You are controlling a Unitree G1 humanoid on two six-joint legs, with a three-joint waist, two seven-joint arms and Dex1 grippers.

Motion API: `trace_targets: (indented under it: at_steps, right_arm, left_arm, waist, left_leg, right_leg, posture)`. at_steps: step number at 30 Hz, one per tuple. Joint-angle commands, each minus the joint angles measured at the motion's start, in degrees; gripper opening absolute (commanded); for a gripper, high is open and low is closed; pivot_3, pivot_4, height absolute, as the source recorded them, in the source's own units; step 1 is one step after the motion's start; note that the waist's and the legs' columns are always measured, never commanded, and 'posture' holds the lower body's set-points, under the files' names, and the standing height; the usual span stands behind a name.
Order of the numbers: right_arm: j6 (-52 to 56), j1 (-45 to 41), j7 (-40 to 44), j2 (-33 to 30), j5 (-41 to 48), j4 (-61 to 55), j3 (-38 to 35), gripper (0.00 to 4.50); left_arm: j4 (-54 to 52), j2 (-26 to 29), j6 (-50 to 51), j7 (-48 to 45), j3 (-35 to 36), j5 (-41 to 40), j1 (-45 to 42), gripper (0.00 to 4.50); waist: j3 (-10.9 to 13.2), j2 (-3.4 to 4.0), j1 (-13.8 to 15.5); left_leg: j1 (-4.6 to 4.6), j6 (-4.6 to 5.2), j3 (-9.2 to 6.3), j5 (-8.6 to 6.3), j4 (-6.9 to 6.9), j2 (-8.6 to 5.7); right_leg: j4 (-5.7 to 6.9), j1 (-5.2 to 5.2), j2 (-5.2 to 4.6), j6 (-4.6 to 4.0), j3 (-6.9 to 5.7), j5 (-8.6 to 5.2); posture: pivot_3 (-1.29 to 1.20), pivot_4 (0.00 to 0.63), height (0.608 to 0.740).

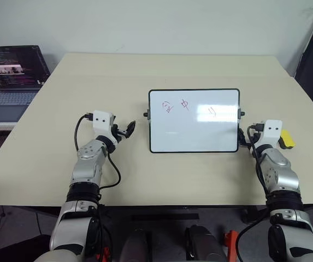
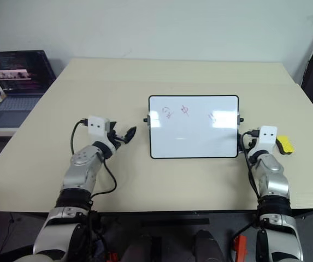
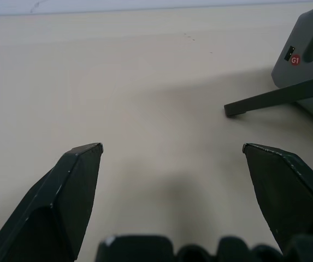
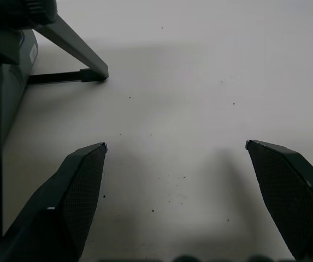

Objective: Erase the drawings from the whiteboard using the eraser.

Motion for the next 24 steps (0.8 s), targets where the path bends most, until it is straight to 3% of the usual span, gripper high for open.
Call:
trace_targets:
  at_steps: [1, 9, 11, 14, 17, 19, 24]
  right_arm:
    - [-1.07, -0.80, -0.90, -1.30, -0.02, -1.25, -1.15, 4.47]
    - [1.48, 0.04, -0.98, -2.77, 0.89, -8.31, -1.10, 4.47]
    - [4.56, 0.83, 0.78, -4.64, 2.60, -12.50, -2.12, 4.47]
    - [10.43, 1.84, 5.38, -9.09, 5.92, -16.40, -3.53, 4.47]
    - [12.82, 2.96, 10.66, -14.43, 7.01, -15.24, -3.92, 4.47]
    - [13.57, 3.34, 12.94, -17.47, 6.37, -13.06, -3.86, 4.47]
    - [11.50, -0.54, 16.91, -22.15, 5.27, -3.74, -4.20, 4.47]
  left_arm:
    - [0.10, 0.14, -1.73, -0.16, 0.27, -0.19, -1.95, 4.50]
    - [-2.59, 1.80, -0.57, -3.77, 0.40, -1.85, -2.23, 4.50]
    - [-6.88, 5.28, 1.28, -9.61, 0.98, -4.20, -0.98, 4.50]
    - [-20.87, 14.23, 13.19, -24.23, 2.07, -14.75, 3.30, 4.50]
    - [-31.12, 18.14, 23.06, -29.77, 1.34, -23.59, 3.55, 4.50]
    - [-35.16, 17.51, 28.20, -30.24, -0.70, -27.02, 1.24, 4.50]
    - [-38.08, 6.16, 30.06, -29.43, -11.93, -26.55, -4.54, 4.50]
  waist:
    - [0.00, 0.00, -0.01]
    - [0.00, 0.00, -0.23]
    - [0.00, 0.00, -0.32]
    - [0.01, 0.01, -0.56]
    - [0.01, 0.01, -0.27]
    - [0.01, 0.01, 0.67]
    - [0.01, 0.01, 1.24]
  left_leg:
    - [0.00, 0.00, 0.00, 0.00, 0.00, 0.00]
    - [0.00, 0.00, 0.02, 0.00, -0.01, 0.00]
    - [-0.02, 0.00, 0.01, 0.00, -0.01, 0.00]
    - [-0.04, -0.01, 0.01, 0.00, -0.07, 0.07]
    - [-0.03, -0.04, 0.04, -0.03, -0.08, 0.13]
    - [-0.03, -0.03, -0.01, -0.03, -0.02, 0.09]
    - [0.00, -0.01, 0.08, -0.01, 0.18, -0.02]
  right_leg:
    - [0.00, 0.00, 0.00, 0.00, 0.00, 0.00]
    - [0.00, -0.01, 0.01, 0.00, 0.02, 0.00]
    - [0.01, -0.03, 0.01, 0.00, 0.01, 0.00]
    - [-0.03, -0.08, 0.06, -0.01, 0.01, -0.01]
    - [-0.06, -0.07, 0.07, -0.08, 0.00, -0.05]
    - [-0.06, 0.00, 0.04, -0.04, -0.06, -0.07]
    - [-0.17, 0.15, -0.01, 0.38, 0.07, -0.06]
  posture:
    - [0.00, 0.150, 0.740]
    - [0.00, 0.150, 0.740]
    - [0.00, 0.150, 0.740]
    - [0.00, 0.150, 0.740]
    - [0.00, 0.150, 0.740]
    - [0.00, 0.150, 0.740]
    - [0.00, 0.150, 0.740]
